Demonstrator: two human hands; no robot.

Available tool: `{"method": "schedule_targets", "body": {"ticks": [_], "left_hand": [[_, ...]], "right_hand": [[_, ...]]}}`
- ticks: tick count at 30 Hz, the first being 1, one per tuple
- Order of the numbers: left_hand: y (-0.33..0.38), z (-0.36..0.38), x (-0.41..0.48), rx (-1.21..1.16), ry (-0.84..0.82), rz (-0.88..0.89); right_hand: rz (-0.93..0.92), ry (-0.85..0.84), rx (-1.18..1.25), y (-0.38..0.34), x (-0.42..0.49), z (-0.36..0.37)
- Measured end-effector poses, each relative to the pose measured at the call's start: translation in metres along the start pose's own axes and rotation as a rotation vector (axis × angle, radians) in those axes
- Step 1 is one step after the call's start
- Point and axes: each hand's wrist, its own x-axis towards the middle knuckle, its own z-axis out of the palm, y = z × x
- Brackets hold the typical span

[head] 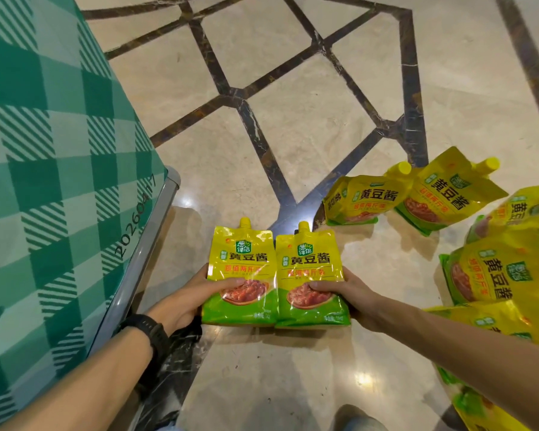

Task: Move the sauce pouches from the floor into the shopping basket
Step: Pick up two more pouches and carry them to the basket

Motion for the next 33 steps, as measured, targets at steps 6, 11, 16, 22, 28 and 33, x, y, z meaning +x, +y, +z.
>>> {"method": "schedule_targets", "body": {"ticks": [6,11,16,22,28,33], "left_hand": [[-0.004,0.001,-0.001,-0.009,0.048,-0.006],[0.002,0.009,-0.011,-0.032,0.060,-0.054],[0.010,0.024,-0.034,-0.046,0.097,-0.065],[0.066,0.049,-0.098,-0.056,0.175,-0.090],[0.172,0.093,-0.227,-0.016,0.171,-0.096],[0.294,0.148,-0.351,0.032,0.150,-0.077]], "right_hand": [[0.012,-0.042,0.027,-0.004,0.001,-0.001],[0.001,-0.075,0.045,-0.007,-0.005,-0.001],[-0.033,-0.030,0.003,-0.011,-0.026,-0.004],[-0.109,0.054,0.043,-0.046,-0.106,0.001],[-0.139,0.068,0.100,-0.130,-0.263,0.016],[-0.159,0.123,0.175,-0.218,-0.424,0.024]]}}
